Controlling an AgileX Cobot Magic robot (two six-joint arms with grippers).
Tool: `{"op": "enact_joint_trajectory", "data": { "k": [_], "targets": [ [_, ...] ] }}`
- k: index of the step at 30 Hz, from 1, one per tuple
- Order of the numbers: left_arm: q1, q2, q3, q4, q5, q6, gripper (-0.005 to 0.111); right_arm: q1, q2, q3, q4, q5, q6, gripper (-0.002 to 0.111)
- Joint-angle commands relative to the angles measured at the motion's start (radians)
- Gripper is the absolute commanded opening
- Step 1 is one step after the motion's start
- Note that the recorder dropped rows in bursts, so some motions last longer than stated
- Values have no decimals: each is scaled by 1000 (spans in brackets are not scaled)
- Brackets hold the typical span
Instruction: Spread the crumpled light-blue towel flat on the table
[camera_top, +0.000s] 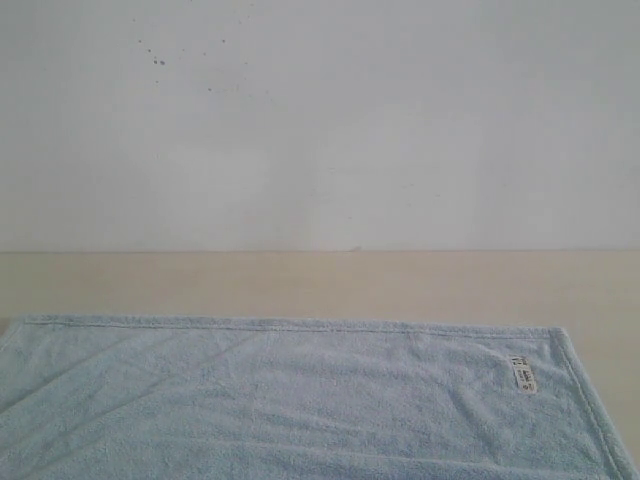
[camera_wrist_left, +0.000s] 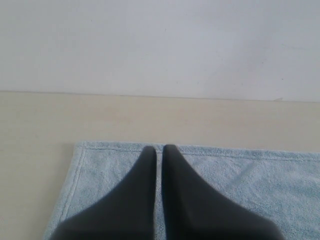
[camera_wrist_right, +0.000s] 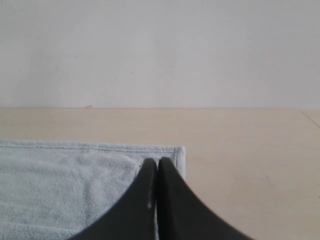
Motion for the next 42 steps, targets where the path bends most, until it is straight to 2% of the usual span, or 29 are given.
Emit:
{"op": "enact_joint_trajectory", "data": {
  "k": [1, 13, 36, 42],
  "targets": [
    [-57, -7, 4, -2, -50, -8, 4, 0, -9, -1, 0, -4, -1, 0],
    [-72, -12, 4, -2, -46, -8, 4, 0, -9, -1, 0, -4, -1, 0],
    [-72, -570, 34, -2, -44, -8, 4, 0, -9, -1, 0, -2, -1, 0],
    [-72, -673, 90, 193, -62, -17, 4, 0, -9, -1, 0, -2, -1, 0]
  ]
}}
